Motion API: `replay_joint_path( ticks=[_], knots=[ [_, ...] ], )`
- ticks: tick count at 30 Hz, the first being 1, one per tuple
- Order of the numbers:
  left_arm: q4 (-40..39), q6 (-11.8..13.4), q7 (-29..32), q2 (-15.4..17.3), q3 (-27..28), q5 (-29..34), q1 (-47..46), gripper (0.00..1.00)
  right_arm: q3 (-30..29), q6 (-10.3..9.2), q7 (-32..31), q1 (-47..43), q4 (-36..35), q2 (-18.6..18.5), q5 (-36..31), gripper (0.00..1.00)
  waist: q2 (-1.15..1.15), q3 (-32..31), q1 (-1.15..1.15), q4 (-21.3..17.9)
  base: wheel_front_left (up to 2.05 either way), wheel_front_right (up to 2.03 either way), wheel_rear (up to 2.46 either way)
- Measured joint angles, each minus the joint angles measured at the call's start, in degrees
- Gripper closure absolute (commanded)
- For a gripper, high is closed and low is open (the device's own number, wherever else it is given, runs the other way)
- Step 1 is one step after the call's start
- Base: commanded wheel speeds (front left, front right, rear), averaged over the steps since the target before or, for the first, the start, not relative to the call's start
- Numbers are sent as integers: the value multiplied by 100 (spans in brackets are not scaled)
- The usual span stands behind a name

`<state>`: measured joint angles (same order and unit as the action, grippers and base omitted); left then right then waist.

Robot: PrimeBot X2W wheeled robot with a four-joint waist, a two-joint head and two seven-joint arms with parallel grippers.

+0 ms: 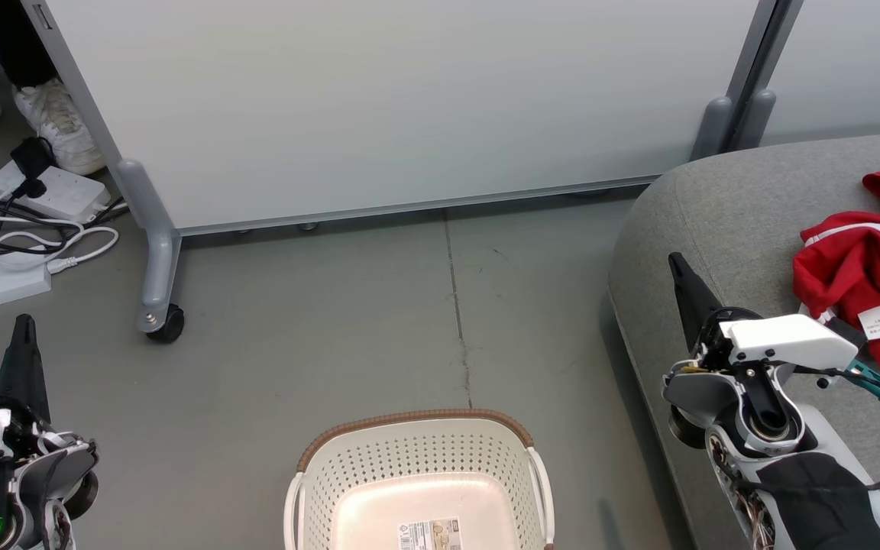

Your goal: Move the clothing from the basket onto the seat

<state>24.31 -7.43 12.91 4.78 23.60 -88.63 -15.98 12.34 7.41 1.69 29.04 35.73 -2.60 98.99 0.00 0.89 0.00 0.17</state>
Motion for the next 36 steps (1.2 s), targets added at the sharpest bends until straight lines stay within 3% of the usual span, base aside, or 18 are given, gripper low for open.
replay_joint_path(
  ticks=[36],
  knots=[
    [1,0,-8,7,-19,-23,-4,100,0,0,-1,0,0,0,1,100,0,0,0,0,0,0,0]
  ],
)
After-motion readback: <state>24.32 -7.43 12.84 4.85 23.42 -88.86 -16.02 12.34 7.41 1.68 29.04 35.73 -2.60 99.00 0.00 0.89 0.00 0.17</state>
